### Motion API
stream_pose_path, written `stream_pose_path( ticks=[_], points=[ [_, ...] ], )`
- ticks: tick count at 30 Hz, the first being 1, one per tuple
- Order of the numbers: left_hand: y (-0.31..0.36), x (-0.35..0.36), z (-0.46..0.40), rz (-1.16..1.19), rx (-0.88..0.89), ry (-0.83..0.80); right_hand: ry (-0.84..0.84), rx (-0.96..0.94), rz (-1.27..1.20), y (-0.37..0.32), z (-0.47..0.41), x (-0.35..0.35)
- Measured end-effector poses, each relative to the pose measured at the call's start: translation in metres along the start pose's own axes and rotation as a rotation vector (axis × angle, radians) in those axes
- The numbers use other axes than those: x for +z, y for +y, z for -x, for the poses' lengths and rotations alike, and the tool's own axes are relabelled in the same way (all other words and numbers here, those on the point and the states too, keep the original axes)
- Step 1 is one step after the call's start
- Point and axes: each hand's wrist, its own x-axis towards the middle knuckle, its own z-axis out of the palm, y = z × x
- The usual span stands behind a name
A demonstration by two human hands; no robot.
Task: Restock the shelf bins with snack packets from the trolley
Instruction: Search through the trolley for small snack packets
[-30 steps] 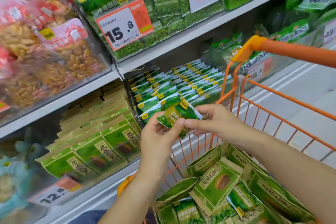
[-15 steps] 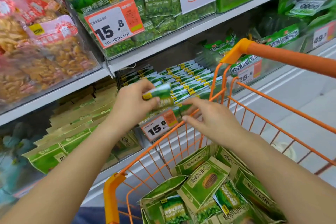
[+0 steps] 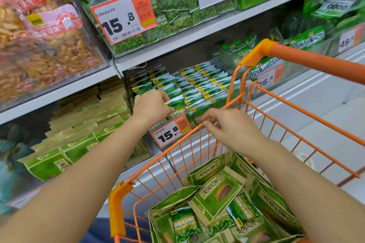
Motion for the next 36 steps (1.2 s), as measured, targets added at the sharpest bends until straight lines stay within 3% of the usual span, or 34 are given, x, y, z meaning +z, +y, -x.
stream_pose_path(
  ticks=[8,13,15,19,21,25,28,32,36],
  points=[
    [0.002,-0.004,-0.002,-0.075,0.102,-0.125,-0.142,0.005,0.062,-0.003,0.002,0.0],
    [0.005,-0.019,0.055,0.181,0.415,0.376,-0.405,0.086,0.088,-0.003,0.006,-0.001],
    [0.01,-0.011,0.099,0.269,0.571,0.218,-0.589,0.114,0.101,-0.004,0.009,0.006],
    [0.019,0.043,0.157,-0.099,0.715,-0.716,-0.893,0.189,0.097,-0.003,0.014,0.024],
    [0.032,0.075,0.173,-0.207,0.728,-0.987,-0.927,0.218,0.098,-0.003,0.015,0.028],
    [0.063,0.116,0.193,-0.171,0.537,-1.24,-0.869,0.229,0.099,0.0,0.016,0.029],
    [0.056,0.133,0.191,0.06,0.366,-1.354,-0.812,0.22,0.129,0.005,0.016,0.028],
    [0.047,0.139,0.192,0.188,0.393,-1.308,-0.779,0.212,0.148,0.006,0.015,0.026],
    [0.051,0.132,0.186,0.187,0.506,-1.141,-0.745,0.198,0.123,0.005,0.013,0.021]
  ],
)
